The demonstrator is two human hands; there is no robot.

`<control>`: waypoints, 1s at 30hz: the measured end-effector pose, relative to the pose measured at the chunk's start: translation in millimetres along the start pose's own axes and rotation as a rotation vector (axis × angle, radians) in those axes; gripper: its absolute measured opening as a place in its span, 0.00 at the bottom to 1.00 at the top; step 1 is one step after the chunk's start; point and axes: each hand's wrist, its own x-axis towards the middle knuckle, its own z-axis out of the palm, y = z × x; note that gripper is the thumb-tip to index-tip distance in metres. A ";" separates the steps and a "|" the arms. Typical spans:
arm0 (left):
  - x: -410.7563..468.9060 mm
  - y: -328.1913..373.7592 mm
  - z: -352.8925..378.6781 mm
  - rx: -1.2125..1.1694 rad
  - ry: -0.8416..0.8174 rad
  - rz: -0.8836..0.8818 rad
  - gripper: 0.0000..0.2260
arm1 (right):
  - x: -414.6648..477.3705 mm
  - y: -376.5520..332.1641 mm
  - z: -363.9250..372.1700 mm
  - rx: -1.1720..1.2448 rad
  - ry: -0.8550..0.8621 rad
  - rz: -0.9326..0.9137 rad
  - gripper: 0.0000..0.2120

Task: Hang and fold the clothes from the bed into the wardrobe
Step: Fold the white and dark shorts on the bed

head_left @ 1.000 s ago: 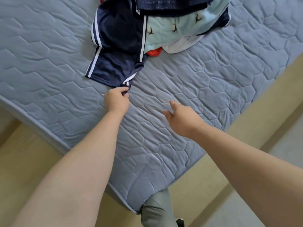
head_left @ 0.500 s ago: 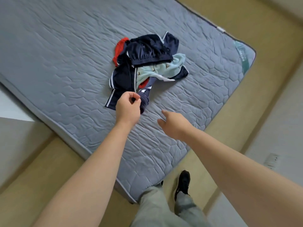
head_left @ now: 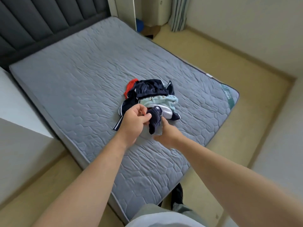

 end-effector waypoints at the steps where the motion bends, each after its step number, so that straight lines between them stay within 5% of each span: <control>1: -6.6 14.4 4.4 -0.051 -0.041 0.006 0.16 | -2.9 -1.4 -0.8 0.076 0.009 0.003 0.34; 4: -24.3 51.8 15.3 -0.305 -0.160 -0.022 0.10 | -11.3 -4.8 -4.9 0.206 0.086 -0.023 0.40; 9: -44.0 90.3 26.6 -0.599 -0.217 -0.045 0.09 | -24.2 -9.4 -21.9 0.310 0.201 -0.031 0.35; 12: -49.7 99.2 27.2 -0.645 -0.189 -0.048 0.05 | -25.6 -14.7 -35.1 0.221 0.223 -0.020 0.13; 14: -48.8 100.8 24.6 -0.667 -0.187 -0.077 0.05 | -29.4 -21.8 -46.5 0.195 0.235 -0.015 0.11; 20: -34.3 86.9 8.0 -0.468 0.153 -0.164 0.06 | -46.9 -42.5 -99.4 0.375 0.359 -0.037 0.08; 25: -33.5 66.1 11.3 -0.450 0.179 -0.188 0.21 | -75.7 -81.5 -155.3 0.437 0.459 -0.192 0.11; 30: -35.0 60.7 49.0 -0.139 0.115 -0.204 0.02 | -104.4 -116.0 -185.0 0.741 0.376 -0.279 0.12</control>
